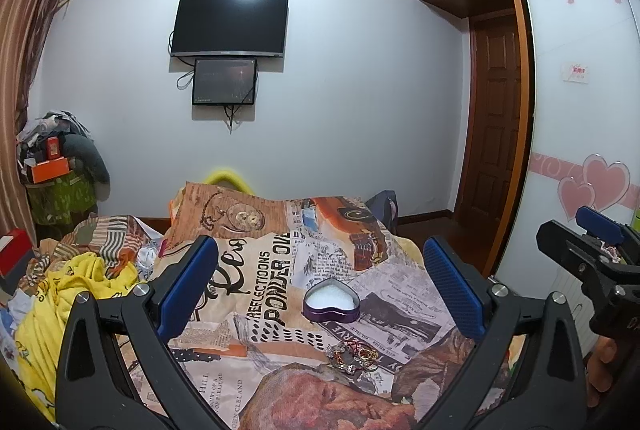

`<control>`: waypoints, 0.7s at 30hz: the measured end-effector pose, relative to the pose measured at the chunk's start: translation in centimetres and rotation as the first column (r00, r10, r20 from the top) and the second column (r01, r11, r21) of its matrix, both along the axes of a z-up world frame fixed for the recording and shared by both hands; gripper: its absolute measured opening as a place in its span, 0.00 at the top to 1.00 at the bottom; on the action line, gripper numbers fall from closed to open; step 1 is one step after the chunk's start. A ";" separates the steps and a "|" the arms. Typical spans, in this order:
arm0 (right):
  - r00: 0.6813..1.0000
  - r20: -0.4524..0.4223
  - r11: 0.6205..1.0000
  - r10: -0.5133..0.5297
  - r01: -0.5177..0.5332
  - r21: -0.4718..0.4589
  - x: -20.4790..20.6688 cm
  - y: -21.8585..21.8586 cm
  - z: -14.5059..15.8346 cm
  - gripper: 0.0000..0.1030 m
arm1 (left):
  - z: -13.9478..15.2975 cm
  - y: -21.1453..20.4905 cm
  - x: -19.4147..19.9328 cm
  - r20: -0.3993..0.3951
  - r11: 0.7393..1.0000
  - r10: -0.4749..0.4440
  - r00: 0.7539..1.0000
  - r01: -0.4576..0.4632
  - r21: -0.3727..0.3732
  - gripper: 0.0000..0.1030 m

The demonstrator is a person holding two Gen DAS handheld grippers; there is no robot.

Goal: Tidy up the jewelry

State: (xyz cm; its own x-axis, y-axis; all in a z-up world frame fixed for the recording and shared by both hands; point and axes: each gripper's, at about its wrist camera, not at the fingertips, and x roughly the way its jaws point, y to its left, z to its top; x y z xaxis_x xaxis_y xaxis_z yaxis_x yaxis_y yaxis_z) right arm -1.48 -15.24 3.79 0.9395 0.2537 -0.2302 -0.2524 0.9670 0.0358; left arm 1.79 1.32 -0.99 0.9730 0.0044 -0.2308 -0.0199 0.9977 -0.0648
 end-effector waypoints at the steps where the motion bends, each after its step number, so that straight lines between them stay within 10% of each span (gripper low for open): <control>1: 1.000 -0.008 1.000 0.000 0.000 -0.001 0.3 0.0 -0.2 0.00 | -0.1 0.0 0.3 -0.006 1.000 0.000 1.000 0.000 0.000 0.00; 21: 0.951 -0.308 0.997 -0.024 0.000 -0.076 7.4 -0.7 -7.4 0.00 | -7.8 2.0 8.9 -0.291 0.999 0.015 0.957 -0.006 0.032 0.00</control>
State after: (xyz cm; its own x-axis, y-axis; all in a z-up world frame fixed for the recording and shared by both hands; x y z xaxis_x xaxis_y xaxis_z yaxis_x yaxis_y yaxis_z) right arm 5.89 -15.90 -3.65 0.8224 0.2142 -0.5270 -0.2288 0.9727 0.0384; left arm 10.65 3.31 -8.84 0.8635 0.0261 -0.5037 -0.0441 0.9987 -0.0238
